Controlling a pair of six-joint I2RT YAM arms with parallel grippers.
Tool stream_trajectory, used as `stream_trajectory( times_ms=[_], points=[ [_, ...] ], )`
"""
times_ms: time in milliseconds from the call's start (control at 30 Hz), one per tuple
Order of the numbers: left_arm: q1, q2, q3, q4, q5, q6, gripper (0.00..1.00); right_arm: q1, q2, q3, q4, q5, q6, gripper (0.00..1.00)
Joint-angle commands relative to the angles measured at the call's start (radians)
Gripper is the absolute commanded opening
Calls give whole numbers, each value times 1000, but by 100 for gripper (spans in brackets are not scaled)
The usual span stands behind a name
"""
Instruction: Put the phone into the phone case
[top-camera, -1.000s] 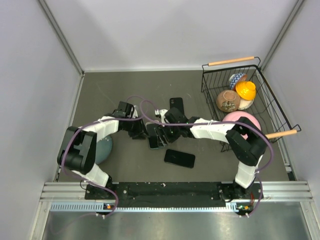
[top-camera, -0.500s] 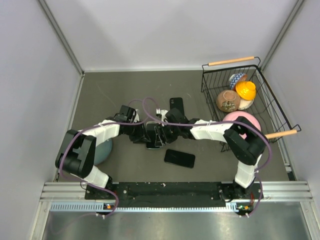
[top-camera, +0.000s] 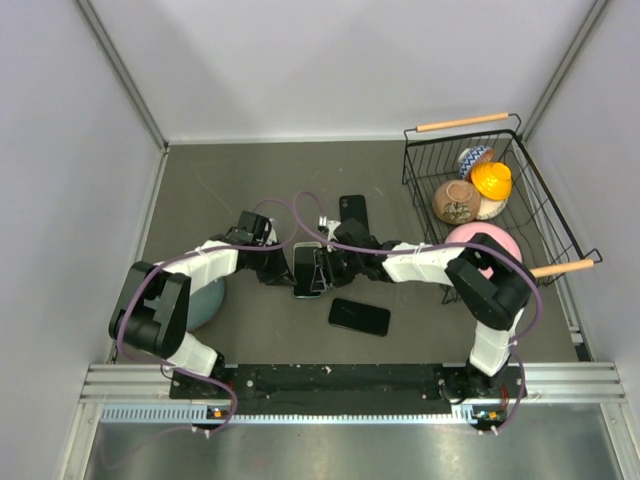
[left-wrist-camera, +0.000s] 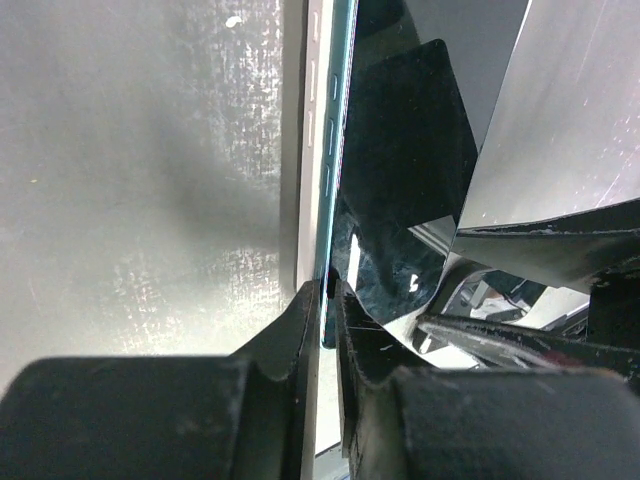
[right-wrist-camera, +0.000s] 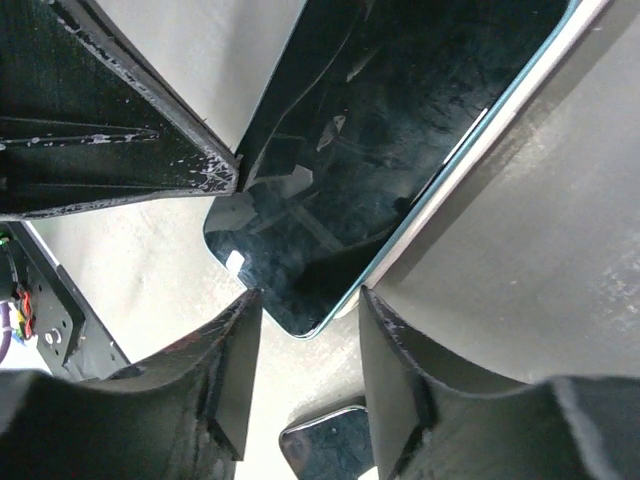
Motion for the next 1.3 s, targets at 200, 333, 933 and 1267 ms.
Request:
stream_trajectory(
  times_ms=[200,333,933,1267],
  points=[
    [-22,-25,33,16,-57,-36,28,10,-3,16,96,17,30,40],
    [-19,-56,101,-49,-139,-7,34,10,-50,26,29,65,-5,48],
    [35,199,388,-44,45,59,0,96,-233,-134,116,33,-245,0],
    [35,306,379,-23,24,62,0,245,-205,-239,321,88,-493,0]
  ],
)
